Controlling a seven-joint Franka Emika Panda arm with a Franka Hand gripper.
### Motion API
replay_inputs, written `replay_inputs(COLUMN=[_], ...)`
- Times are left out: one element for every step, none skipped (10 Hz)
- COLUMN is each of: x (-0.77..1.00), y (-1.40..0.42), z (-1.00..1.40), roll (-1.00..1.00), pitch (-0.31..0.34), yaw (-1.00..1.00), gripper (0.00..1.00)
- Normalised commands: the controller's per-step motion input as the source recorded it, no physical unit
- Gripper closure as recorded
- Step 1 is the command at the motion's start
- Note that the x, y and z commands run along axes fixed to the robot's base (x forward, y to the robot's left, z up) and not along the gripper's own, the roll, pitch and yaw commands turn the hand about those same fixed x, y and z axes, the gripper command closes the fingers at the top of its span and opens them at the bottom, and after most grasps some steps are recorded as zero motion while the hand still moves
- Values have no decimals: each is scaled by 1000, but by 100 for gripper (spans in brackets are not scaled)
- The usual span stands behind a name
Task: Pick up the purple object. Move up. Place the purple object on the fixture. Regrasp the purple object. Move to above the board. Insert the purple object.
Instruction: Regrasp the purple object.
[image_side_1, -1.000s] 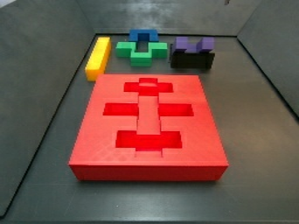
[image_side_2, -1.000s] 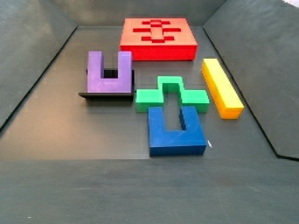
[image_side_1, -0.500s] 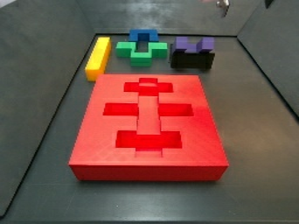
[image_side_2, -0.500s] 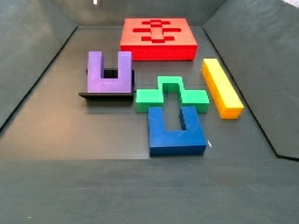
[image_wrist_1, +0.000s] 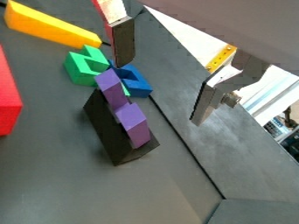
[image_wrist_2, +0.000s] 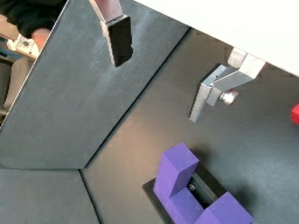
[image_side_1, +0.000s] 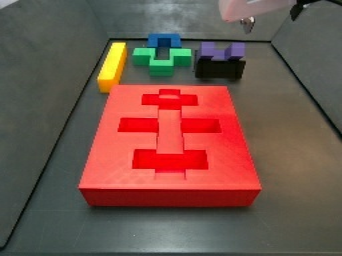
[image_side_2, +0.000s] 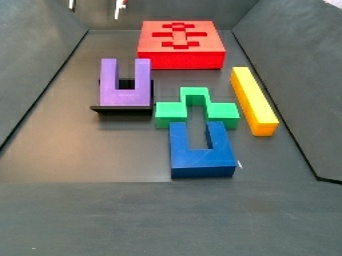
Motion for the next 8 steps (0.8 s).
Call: replay_inputs(x=[0, 77, 0, 0, 0, 0, 0, -66], y=[-86, 0, 0, 0, 49, 186, 351, 369], z=[-157, -83, 0, -34, -134, -306, -451, -354], roll=[189, 11, 49, 0, -97, -57, 306, 511], pitch=[0, 0, 0, 0, 0, 0, 200, 351], yaw=[220, 140, 0, 0, -6, -97, -343, -380], gripper=[0, 0, 0, 0, 0, 0, 0, 0])
